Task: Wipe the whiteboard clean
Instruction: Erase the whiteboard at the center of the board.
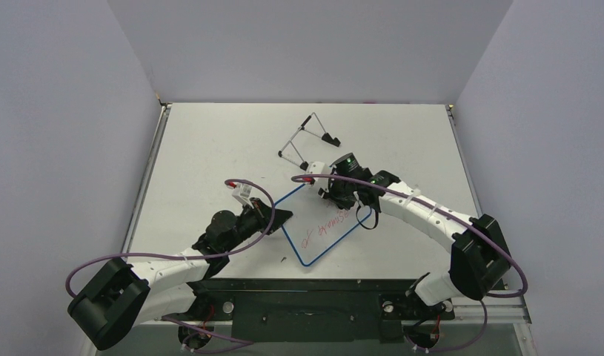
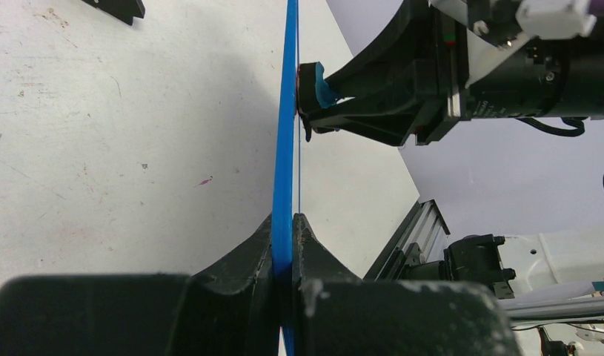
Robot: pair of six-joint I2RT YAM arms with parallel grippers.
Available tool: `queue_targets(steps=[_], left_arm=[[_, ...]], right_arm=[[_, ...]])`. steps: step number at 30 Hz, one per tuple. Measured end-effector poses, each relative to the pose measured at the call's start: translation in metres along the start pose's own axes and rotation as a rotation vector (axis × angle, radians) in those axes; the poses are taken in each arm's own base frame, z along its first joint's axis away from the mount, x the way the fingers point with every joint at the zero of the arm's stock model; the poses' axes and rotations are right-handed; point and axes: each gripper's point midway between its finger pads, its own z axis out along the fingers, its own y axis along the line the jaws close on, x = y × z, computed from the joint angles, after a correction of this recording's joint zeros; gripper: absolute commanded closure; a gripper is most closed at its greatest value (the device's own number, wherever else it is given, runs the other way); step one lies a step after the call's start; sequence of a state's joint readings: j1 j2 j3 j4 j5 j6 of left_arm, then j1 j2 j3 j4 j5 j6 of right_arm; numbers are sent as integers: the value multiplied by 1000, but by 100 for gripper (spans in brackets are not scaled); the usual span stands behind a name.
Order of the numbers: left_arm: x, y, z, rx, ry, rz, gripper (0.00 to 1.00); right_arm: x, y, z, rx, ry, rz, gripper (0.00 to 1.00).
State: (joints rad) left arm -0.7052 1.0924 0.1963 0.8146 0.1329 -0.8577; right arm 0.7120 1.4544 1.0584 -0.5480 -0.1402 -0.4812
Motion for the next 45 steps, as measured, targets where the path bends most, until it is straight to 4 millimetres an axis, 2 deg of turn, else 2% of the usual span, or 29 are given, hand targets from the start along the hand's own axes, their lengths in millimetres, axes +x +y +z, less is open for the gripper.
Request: queue_targets(steps=[2, 5, 12, 14, 23, 27, 34, 42, 45], left_arm=[[0, 0, 0, 2, 1, 2, 100], [1, 0, 1, 2, 3, 0, 100], [1, 0, 1, 2, 3, -2, 100], [1, 0, 1, 2, 3, -2, 100], [1, 0, 1, 3, 2, -2, 100], [1, 0, 1, 3, 3, -2, 100], [2, -1, 1, 7, 8, -1, 100], [1, -1, 1, 8, 7, 3, 100], [1, -1, 1, 8, 7, 4, 100]], right_arm=[[9, -10, 0, 24, 17, 24, 100], [10, -7, 0, 19, 26, -5, 100], [2, 33, 0, -78, 51, -221, 100], [3, 36, -1, -81, 60, -237, 100], [18, -4, -1, 36, 80, -90, 100], [17, 1, -1, 25, 91, -140, 100], [18, 32, -2, -62, 125, -321, 100], [24, 14, -2, 2, 145, -260, 100], [26, 14, -1, 5, 149, -262, 100]])
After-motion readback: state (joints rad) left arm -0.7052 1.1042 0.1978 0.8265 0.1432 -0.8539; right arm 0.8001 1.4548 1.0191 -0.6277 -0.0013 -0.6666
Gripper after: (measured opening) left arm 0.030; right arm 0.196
